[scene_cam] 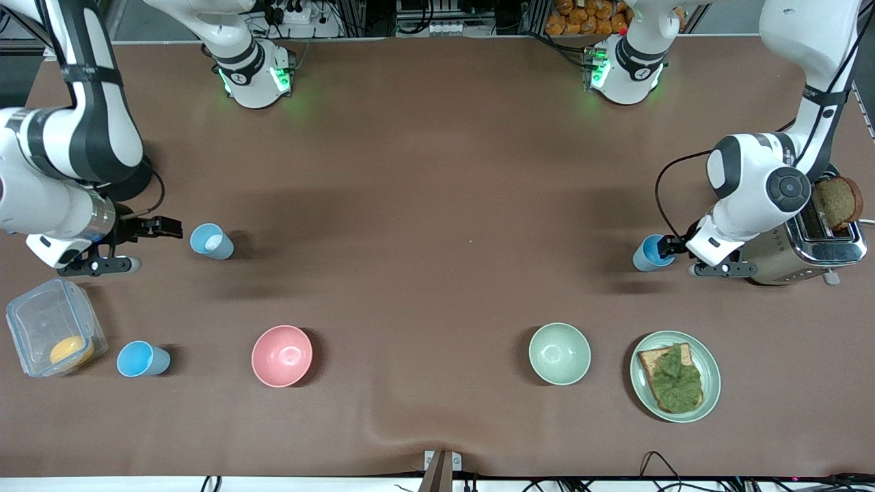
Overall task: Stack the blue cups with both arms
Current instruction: 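Close the right gripper on its blue cup while the left gripper grips its cup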
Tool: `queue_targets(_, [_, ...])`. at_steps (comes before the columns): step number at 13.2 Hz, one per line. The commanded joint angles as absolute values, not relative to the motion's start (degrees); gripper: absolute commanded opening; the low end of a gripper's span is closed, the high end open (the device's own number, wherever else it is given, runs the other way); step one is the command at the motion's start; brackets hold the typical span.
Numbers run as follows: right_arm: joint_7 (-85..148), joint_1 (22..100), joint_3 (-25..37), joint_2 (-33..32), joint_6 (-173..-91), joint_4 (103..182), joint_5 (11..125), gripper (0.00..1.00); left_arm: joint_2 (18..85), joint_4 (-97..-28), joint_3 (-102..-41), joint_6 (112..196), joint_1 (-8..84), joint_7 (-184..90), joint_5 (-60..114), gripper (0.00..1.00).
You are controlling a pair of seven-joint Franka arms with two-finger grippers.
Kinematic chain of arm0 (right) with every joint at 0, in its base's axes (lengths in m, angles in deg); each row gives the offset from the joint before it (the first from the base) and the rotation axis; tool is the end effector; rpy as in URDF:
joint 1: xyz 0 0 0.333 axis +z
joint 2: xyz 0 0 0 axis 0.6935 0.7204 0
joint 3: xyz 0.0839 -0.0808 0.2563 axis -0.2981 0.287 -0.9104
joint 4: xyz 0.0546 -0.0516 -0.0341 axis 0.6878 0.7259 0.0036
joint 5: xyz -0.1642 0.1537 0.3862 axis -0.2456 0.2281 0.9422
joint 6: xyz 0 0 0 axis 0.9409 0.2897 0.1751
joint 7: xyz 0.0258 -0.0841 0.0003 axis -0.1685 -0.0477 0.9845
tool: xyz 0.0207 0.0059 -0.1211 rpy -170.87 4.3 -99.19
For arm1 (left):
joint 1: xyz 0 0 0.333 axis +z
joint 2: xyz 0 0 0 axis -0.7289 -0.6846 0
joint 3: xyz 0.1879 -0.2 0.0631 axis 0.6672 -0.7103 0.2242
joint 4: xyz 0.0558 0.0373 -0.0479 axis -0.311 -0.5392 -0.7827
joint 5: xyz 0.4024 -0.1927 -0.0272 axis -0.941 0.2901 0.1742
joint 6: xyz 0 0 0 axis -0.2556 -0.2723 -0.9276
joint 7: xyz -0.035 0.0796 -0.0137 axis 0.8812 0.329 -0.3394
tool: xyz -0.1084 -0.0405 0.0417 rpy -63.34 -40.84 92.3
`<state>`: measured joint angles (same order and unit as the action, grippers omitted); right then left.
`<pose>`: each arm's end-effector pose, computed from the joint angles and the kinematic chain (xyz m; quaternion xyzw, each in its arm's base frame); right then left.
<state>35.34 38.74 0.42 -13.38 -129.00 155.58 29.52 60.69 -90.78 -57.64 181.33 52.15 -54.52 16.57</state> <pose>0.6114 -0.0565 0.2895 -0.9952 -0.0370 0.0901 0.0003 0.5673 0.0091 0.1467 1.0000 -0.0052 -0.0056 0.0044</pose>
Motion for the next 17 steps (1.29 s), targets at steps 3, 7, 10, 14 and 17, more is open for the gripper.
queue_targets(3, [39.71, 34.95, -0.3, -9.17, -134.67, 156.79, 28.6, 1.0, 64.9, -91.14, -59.92, 181.42, 52.25, -56.14, 16.18, 0.0])
queue_targets(7, [42.26, 32.84, -0.38, -4.16, -138.72, 156.96, 29.22, 1.0, 69.92, -85.02, -64.66, 172.58, 51.54, -52.98, 16.35, 0.0])
queue_targets(10, [43.15, 32.13, -0.56, -3.35, -138.72, 158.37, 29.57, 1.0, 69.75, -74.91, -66.34, 160.01, 51.19, -50.07, 16.27, 0.0])
queue_targets(14, [43.15, 32.48, -0.56, -3.35, -138.9, 159.86, 32.3, 1.0, 68.35, -68.2, -69.06, 154.35, 50.92, -48.5, 16.62, 0.0])
queue_targets(17, [43.24, 32.66, -0.56, -3.35, -142.14, 162.66, 32.91, 1.0, 68.43, -68.02, -72.22, 154.26, 51.01, -41.82, 16.53, 0.0])
